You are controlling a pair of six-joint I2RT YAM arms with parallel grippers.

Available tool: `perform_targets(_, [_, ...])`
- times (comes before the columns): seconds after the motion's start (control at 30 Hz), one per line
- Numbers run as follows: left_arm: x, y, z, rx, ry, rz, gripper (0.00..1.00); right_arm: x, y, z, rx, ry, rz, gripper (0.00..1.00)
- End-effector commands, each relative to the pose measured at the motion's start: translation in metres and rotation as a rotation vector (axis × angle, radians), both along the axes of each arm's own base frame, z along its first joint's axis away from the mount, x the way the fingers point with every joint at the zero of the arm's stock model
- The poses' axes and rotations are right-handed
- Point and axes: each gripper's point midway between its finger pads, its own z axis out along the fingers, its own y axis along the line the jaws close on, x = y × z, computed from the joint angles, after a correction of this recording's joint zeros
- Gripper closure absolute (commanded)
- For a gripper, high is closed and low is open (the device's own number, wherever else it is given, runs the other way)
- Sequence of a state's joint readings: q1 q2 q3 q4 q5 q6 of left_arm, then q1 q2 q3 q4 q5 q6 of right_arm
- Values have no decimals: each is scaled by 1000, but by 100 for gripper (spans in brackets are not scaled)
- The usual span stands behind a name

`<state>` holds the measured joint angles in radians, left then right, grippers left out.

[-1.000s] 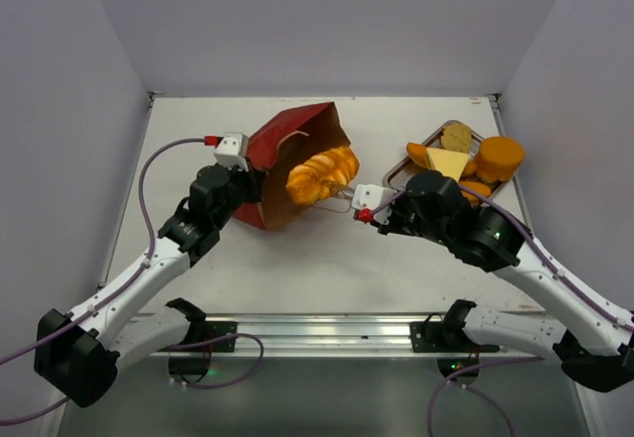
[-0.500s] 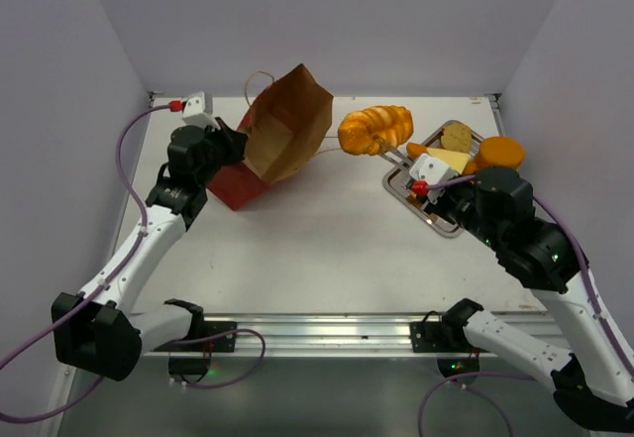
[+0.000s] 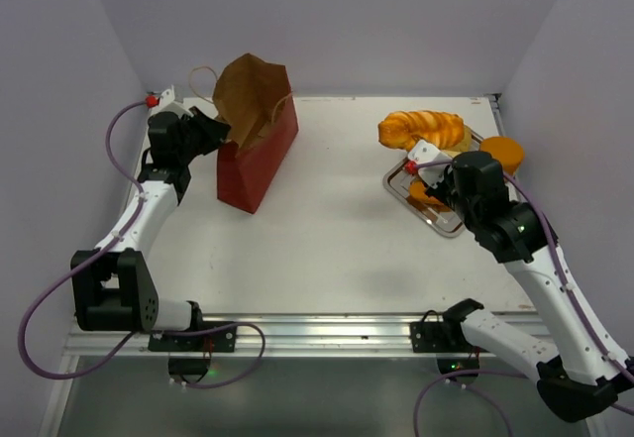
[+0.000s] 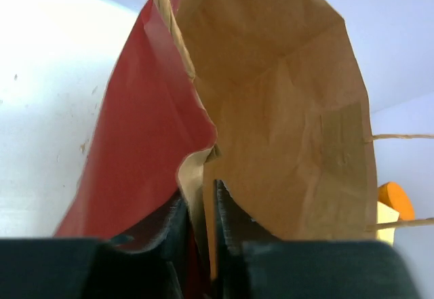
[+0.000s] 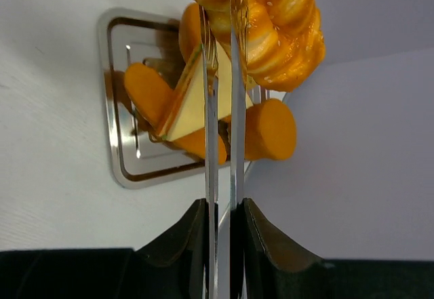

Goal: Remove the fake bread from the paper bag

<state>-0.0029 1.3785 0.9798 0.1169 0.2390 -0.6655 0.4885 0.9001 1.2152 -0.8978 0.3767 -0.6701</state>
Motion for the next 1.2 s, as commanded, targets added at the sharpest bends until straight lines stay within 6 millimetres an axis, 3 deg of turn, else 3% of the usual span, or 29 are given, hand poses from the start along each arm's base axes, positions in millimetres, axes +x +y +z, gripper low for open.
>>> perform_targets(0.0, [0, 3, 21, -32, -67, -30, 72, 9, -26, 0, -129, 2, -56, 100])
perform_targets(0.2, [-10, 13, 37, 3, -117, -31, 48, 26, -56, -35, -166, 94, -145, 100])
perform_targets(0.3, [-17, 15, 46, 27, -149, -35, 42, 28, -66, -43, -176, 113, -167, 100])
perform_targets(0.63, [-32, 26, 57, 94, -193, -19, 30, 30, -75, -67, -262, 150, -154, 100])
perform_targets(0.87, [-66, 38, 81, 189, -267, 42, 23, 37, -75, -80, -288, 178, -151, 99])
perform_targets(1.1, [-94, 35, 79, 202, -292, 36, 22, 35, -74, -89, -295, 203, -135, 91])
perform_targets(1.17, [-100, 35, 83, 202, -304, 37, 21, 33, -74, -91, -300, 215, -127, 83])
